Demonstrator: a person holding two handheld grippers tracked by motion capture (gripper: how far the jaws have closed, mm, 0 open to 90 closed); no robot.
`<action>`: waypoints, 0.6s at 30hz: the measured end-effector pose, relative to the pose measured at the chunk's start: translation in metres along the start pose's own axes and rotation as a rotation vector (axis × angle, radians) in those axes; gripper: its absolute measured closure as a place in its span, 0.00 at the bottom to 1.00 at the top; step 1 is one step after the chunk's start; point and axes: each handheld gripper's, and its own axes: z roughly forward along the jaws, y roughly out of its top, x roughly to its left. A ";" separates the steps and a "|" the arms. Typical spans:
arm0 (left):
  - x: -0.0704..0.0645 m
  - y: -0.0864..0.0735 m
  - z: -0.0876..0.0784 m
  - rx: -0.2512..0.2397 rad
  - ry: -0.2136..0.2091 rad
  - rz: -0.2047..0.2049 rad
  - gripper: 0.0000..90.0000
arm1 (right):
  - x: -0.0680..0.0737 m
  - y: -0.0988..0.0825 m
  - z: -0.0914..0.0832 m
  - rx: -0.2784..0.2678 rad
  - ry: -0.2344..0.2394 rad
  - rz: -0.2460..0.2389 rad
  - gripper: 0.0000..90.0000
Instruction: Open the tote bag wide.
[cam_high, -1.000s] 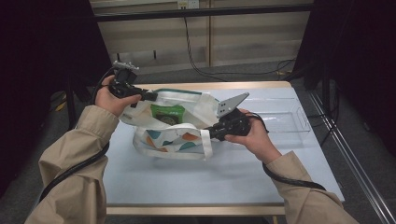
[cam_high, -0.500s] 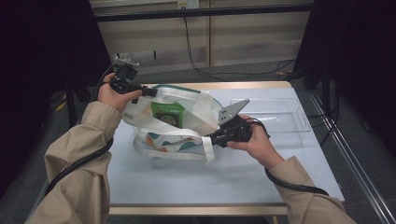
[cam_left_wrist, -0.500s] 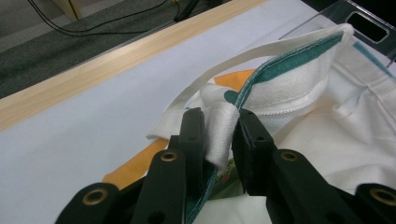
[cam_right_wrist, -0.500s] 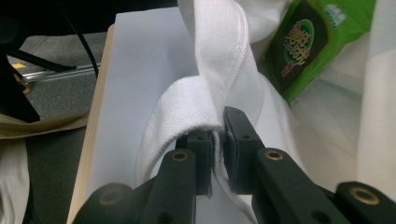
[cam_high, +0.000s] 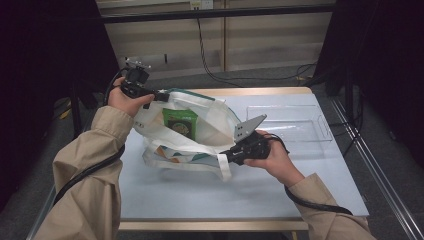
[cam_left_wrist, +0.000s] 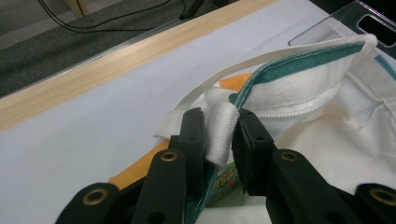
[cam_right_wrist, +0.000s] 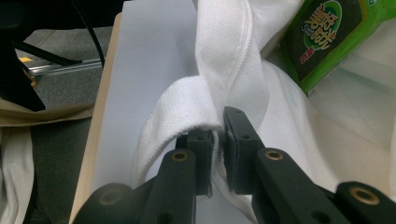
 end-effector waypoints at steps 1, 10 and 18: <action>0.000 0.000 0.000 -0.002 -0.002 -0.005 0.83 | 0.000 -0.001 0.000 0.000 -0.003 -0.005 0.91; 0.003 0.000 0.004 -0.006 0.006 -0.013 0.83 | 0.005 -0.010 0.006 0.004 -0.003 -0.006 0.91; 0.007 0.002 0.008 -0.008 0.021 -0.029 0.83 | 0.007 -0.023 0.012 0.010 0.003 0.009 0.91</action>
